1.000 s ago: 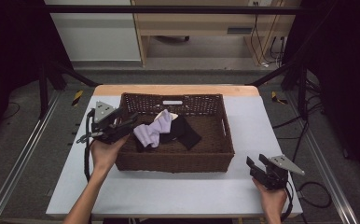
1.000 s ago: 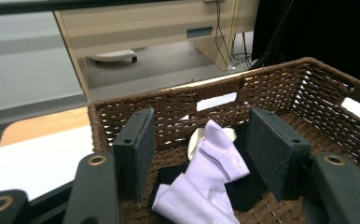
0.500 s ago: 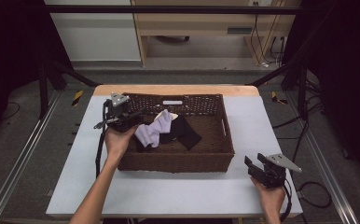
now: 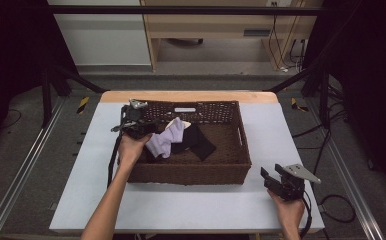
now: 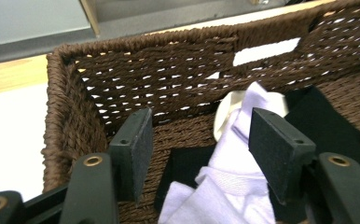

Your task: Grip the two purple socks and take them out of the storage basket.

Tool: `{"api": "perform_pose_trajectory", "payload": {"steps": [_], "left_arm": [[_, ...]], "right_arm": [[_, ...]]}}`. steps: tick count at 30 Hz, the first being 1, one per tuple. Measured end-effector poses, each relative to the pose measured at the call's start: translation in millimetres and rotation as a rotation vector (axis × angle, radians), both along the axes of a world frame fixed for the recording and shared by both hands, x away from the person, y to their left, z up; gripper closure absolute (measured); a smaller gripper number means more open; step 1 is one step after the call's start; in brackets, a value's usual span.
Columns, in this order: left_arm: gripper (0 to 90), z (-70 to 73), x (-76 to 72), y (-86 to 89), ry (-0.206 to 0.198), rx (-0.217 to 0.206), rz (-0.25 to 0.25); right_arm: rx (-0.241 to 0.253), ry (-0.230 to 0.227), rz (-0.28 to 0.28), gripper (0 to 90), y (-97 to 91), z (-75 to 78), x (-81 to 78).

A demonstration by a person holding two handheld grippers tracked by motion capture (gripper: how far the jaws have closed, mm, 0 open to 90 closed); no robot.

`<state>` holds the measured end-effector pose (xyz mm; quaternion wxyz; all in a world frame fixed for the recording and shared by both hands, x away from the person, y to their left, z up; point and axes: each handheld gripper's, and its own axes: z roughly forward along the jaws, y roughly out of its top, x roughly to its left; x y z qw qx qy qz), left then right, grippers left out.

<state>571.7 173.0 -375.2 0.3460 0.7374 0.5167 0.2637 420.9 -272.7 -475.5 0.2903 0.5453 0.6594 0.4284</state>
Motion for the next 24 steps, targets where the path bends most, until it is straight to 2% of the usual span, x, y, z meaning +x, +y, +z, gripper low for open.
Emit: {"api": "perform_pose_trajectory", "payload": {"steps": [2,3,6,7,10,11,12,13,14,15,16,19,22,23,24], "left_arm": [[38.4,-7.1,1.5,-2.1,0.036,0.028,-0.002],[37.3,-10.7,1.5,-4.9,0.060,0.078,0.000],[37.5,-12.1,-0.4,-7.6,0.054,0.083,-0.022],[38.4,-14.6,1.2,-8.5,0.082,0.099,-0.011],[38.0,-16.1,2.9,-8.2,0.104,0.093,-0.003],[37.8,-19.1,5.1,-9.3,0.136,0.101,0.001],[37.2,-19.1,5.1,-9.3,0.136,0.101,0.001],[37.0,-22.5,6.8,-11.6,0.172,0.125,-0.004],[36.7,-22.5,6.8,-11.6,0.172,0.125,-0.004],[36.4,-25.3,8.7,-12.5,0.204,0.133,-0.008],[36.0,-25.3,8.7,-12.5,0.204,0.133,-0.008],[36.3,-30.3,12.7,-13.2,0.273,0.131,-0.011],[49.3,-31.3,13.2,-12.0,0.295,0.113,-0.015],[58.3,-32.2,13.7,-11.7,0.318,0.107,-0.027],[62.3,-32.2,13.7,-11.7,0.318,0.107,-0.027]], "right_arm": [[0.001,0.001,-0.001,41.7,0.6,-0.2,0.0],[-0.002,0.000,-0.001,41.3,0.6,-0.3,0.0],[-0.001,0.005,0.000,40.7,0.8,-0.5,0.3],[-0.002,0.007,0.003,40.1,1.1,-0.7,0.1],[-0.001,0.010,0.007,39.7,1.7,-1.2,0.5],[0.000,0.013,0.007,39.6,1.9,-1.5,1.0],[0.000,0.013,0.007,39.6,1.9,-1.5,1.0],[0.000,0.019,0.007,39.1,1.5,-1.8,1.7],[0.002,0.022,0.006,38.9,1.5,-1.8,1.7],[0.000,0.023,0.006,38.8,1.4,-1.7,1.6],[0.000,0.023,0.006,38.8,1.4,-1.7,1.6],[-0.003,0.028,0.005,37.9,1.4,-2.2,1.8],[-0.009,0.032,0.007,37.9,2.0,-2.8,2.6],[-0.008,0.033,0.009,37.9,2.0,-2.7,2.5],[-0.009,0.033,0.009,37.9,1.9,-2.8,2.5]]}}
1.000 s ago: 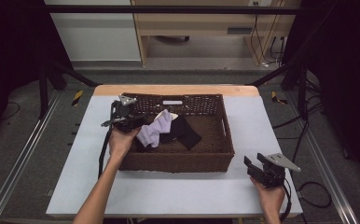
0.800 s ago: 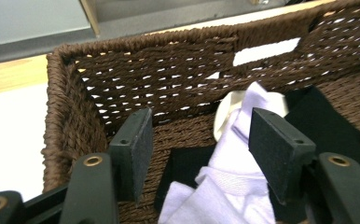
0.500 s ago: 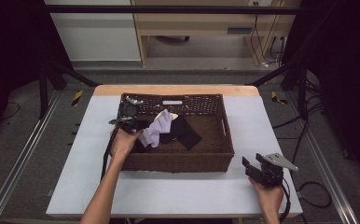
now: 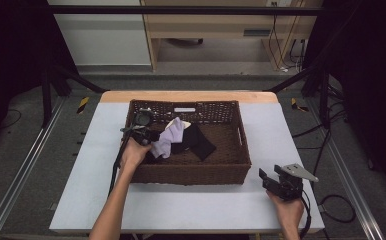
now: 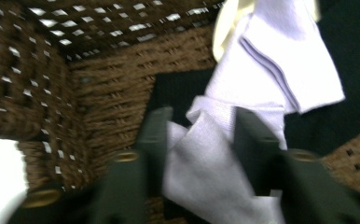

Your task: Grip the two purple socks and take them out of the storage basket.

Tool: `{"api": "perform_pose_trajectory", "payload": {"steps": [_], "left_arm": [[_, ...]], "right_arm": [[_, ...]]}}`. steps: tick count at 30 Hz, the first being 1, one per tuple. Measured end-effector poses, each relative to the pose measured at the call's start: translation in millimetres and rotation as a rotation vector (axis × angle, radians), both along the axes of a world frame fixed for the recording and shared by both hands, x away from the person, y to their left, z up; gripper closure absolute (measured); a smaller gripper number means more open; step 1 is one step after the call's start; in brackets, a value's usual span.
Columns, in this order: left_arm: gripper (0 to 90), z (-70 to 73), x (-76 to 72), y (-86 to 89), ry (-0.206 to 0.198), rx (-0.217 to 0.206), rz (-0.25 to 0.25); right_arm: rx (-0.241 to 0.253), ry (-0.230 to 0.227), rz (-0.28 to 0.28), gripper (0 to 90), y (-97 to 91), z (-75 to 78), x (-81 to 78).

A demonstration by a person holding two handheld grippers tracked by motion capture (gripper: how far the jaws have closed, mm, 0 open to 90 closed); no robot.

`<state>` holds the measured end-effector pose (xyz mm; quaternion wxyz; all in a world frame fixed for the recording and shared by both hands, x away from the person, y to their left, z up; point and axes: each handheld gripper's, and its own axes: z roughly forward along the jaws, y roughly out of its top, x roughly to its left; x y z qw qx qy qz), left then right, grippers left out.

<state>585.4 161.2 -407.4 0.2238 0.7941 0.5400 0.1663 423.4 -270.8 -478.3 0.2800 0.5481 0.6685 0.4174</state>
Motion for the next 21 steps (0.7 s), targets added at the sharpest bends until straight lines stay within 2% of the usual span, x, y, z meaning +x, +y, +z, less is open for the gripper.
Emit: {"api": "perform_pose_trajectory", "payload": {"steps": [2,3,4,5,6,8,9,10,14,15,16,17,19,20,21], "left_arm": [[75.7,-0.1,-0.3,-0.1,0.008,-0.009,-0.018],[82.6,0.4,-1.0,0.2,0.003,-0.031,-0.042],[84.1,1.3,-1.8,0.1,-0.004,-0.033,-0.052],[84.8,3.7,-4.3,-0.1,-0.037,-0.037,-0.064],[85.2,3.7,-4.3,-0.1,-0.037,-0.037,-0.064],[85.5,8.6,-8.7,1.5,-0.099,-0.069,-0.087],[85.7,13.0,-13.2,3.5,-0.159,-0.103,-0.105],[85.7,16.3,-16.6,5.4,-0.201,-0.123,-0.114],[85.7,24.8,-25.3,9.8,-0.313,-0.160,-0.129],[85.7,26.4,-27.0,10.9,-0.333,-0.170,-0.131],[85.8,26.4,-27.0,10.9,-0.333,-0.170,-0.131],[85.8,31.7,-31.4,14.8,-0.387,-0.206,-0.125],[85.8,35.2,-33.1,18.0,-0.406,-0.233,-0.119],[85.8,36.9,-33.5,19.8,-0.400,-0.262,-0.115],[85.8,38.5,-34.2,21.3,-0.402,-0.272,-0.110]], "right_arm": [[0.000,0.001,0.000,37.9,-0.1,0.1,-0.1],[-0.002,0.001,-0.002,37.8,-0.4,0.1,-0.2],[-0.003,0.001,-0.002,37.9,-0.5,0.1,-0.3],[-0.002,0.001,-0.001,37.8,-0.5,0.0,-0.3],[-0.002,0.001,-0.001,37.8,-0.5,0.0,-0.3],[-0.006,0.006,0.000,37.8,-0.5,-0.7,0.5],[-0.010,0.007,0.001,37.8,0.0,-1.0,1.0],[-0.011,0.007,0.002,37.8,0.0,-1.1,1.0],[-0.009,0.005,-0.003,37.8,-0.9,-0.5,0.0],[-0.008,0.004,-0.005,37.9,-1.5,-0.8,-0.1],[-0.008,0.004,-0.005,37.9,-1.5,-0.8,-0.1],[0.000,0.008,-0.007,37.9,-2.3,-2.0,-0.1],[-0.003,0.010,-0.010,38.0,-2.8,-2.5,0.5],[-0.001,0.007,-0.010,38.1,-2.9,-2.5,0.7],[0.005,0.006,-0.009,38.1,-3.0,-2.2,0.5]]}}
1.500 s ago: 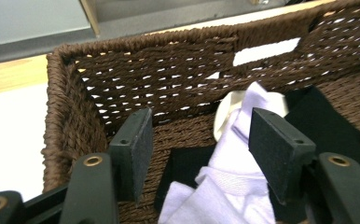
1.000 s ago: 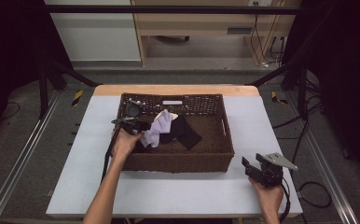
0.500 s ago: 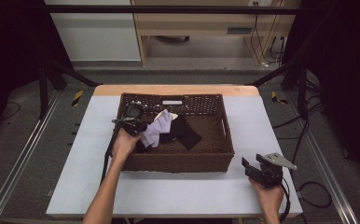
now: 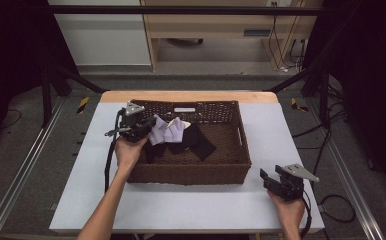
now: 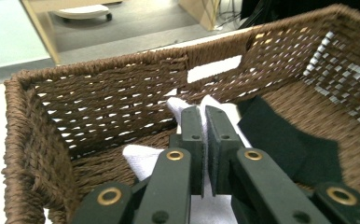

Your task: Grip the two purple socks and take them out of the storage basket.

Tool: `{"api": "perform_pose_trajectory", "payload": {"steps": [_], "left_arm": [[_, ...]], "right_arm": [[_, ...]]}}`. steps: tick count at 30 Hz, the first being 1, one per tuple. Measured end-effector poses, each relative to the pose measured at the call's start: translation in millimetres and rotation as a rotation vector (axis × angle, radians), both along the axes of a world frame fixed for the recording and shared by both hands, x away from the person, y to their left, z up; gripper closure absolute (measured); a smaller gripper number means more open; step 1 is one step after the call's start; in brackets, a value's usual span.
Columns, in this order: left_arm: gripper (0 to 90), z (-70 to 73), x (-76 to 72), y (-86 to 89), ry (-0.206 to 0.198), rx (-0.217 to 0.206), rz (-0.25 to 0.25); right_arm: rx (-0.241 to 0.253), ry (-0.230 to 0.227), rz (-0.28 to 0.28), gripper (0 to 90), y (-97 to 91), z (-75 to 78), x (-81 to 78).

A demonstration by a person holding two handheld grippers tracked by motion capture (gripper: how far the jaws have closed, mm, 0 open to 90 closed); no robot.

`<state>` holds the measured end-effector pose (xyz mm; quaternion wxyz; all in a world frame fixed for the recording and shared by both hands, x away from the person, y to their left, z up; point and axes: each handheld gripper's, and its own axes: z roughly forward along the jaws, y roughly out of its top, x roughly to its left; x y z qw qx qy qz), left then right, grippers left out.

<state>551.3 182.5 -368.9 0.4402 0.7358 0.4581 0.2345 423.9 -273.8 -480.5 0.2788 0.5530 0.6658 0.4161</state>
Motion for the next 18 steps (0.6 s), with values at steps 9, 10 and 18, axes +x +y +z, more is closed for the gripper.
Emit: {"api": "perform_pose_trajectory", "payload": {"steps": [9,10,18], "left_arm": [[85.9,21.5,-22.3,5.5,-0.081,-0.094,-0.022],[85.9,28.2,-33.0,6.1,-0.106,-0.122,-0.051],[85.8,51.6,-79.4,14.8,-0.206,-0.161,-0.143]], "right_arm": [[-0.002,-0.009,-0.004,38.0,-0.7,0.6,-0.7],[-0.005,-0.014,-0.004,37.9,-0.8,0.5,-0.8],[-0.003,-0.040,-0.023,36.1,-2.7,0.6,-2.2]]}}
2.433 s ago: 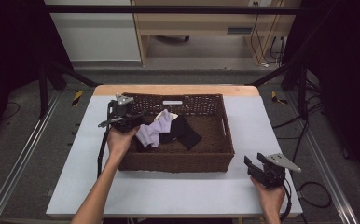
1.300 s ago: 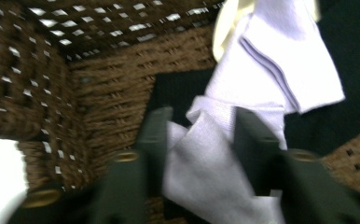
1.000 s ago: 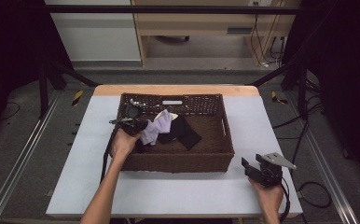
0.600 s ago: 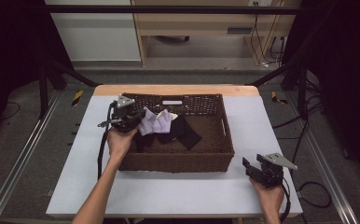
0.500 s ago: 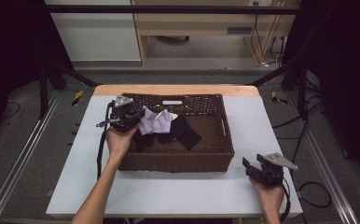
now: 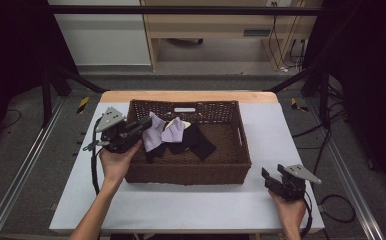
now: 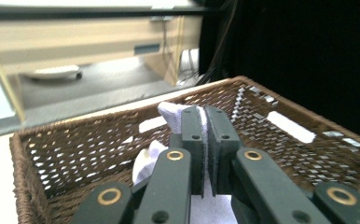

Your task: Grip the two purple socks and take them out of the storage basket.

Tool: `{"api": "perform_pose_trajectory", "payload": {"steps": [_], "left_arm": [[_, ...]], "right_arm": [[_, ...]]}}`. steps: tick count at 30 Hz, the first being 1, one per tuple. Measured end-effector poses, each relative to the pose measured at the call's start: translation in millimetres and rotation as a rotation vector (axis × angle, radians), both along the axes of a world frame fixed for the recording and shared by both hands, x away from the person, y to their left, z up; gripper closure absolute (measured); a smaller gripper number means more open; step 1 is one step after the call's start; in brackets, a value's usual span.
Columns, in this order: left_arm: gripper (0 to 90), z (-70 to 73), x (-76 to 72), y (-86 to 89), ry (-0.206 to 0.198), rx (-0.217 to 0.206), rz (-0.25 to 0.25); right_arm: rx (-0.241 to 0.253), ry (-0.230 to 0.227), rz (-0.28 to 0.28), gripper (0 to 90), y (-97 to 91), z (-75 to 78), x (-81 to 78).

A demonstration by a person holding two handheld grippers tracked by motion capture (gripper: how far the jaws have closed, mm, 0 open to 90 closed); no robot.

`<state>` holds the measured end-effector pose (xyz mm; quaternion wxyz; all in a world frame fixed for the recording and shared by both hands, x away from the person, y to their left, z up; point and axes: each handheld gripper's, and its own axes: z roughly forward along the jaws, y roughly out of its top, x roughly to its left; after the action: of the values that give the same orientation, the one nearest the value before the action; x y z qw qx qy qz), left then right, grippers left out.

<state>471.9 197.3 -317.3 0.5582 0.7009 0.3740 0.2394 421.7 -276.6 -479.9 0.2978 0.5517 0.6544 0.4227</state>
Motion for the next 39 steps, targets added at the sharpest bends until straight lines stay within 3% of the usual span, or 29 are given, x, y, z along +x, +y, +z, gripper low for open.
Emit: {"api": "perform_pose_trajectory", "payload": {"steps": [1,2,6,12,21,26,33,39], "left_arm": [[85.8,0.0,0.0,0.0,0.000,0.000,0.000],[85.8,5.0,-9.9,2.6,-0.022,-0.005,-0.013],[85.8,11.4,-27.0,5.9,-0.042,-0.014,-0.051],[85.8,14.1,-50.7,6.1,-0.071,-0.011,-0.104],[85.8,12.2,-73.8,2.6,-0.078,0.002,-0.162],[85.8,9.3,-92.5,-4.2,-0.088,0.030,-0.206],[85.8,-5.3,-104.6,-8.8,-0.065,0.068,-0.241],[85.8,-28.8,-110.5,-9.7,-0.005,0.079,-0.263]], "right_arm": [[0.000,0.000,0.000,36.1,0.0,0.0,0.0],[-0.003,-0.003,-0.002,35.8,-0.4,-0.7,0.0],[0.001,-0.007,-0.006,35.8,-1.1,-2.1,-0.5],[-0.010,-0.028,-0.011,34.8,-0.5,-3.2,-2.0],[-0.017,-0.054,-0.029,30.0,0.7,-3.2,-2.2],[-0.041,-0.061,-0.027,28.9,3.5,-3.2,-3.1],[-0.053,-0.065,-0.030,27.9,4.7,-3.4,-3.5],[-0.054,-0.069,-0.029,27.0,4.7,-3.7,-3.7]]}}
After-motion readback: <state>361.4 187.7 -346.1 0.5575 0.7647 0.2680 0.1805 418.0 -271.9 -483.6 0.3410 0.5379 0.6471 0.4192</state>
